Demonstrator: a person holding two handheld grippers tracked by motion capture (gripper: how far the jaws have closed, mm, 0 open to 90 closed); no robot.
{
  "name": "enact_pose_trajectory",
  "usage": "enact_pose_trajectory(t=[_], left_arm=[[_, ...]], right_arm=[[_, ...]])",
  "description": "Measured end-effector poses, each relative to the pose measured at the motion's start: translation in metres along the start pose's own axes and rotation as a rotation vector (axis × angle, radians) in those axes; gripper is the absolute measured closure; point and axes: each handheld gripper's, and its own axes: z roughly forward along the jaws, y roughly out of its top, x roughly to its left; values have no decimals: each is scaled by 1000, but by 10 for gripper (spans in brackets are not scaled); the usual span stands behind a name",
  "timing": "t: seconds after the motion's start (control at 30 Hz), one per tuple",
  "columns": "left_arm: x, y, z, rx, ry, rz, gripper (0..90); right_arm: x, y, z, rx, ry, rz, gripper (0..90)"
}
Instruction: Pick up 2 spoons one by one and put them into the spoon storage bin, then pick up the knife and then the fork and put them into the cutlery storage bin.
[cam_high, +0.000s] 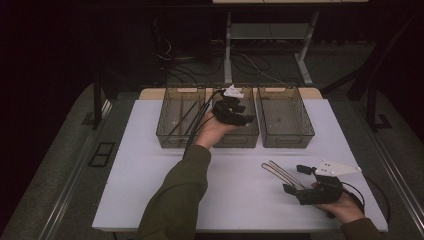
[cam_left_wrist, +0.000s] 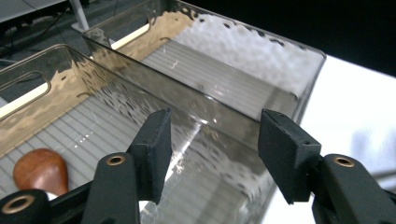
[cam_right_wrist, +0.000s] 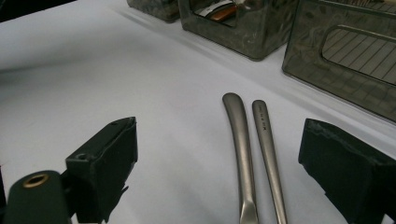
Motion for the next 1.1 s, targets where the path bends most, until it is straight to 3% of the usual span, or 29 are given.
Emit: enact_pose_trajectory(t=[0.37, 0.57, 1.1], left_arm=[[-22, -17, -26, 29, -30, 51, 377], [-34, -35, -39, 27, -40, 62, 361], [-42, -101, -80, 12, -3, 13, 246]], right_arm=[[0, 0, 0, 5, -9, 2, 118], [-2, 0, -1, 3, -9, 2, 118], [-2, 0, 2, 12, -8, 1, 118]])
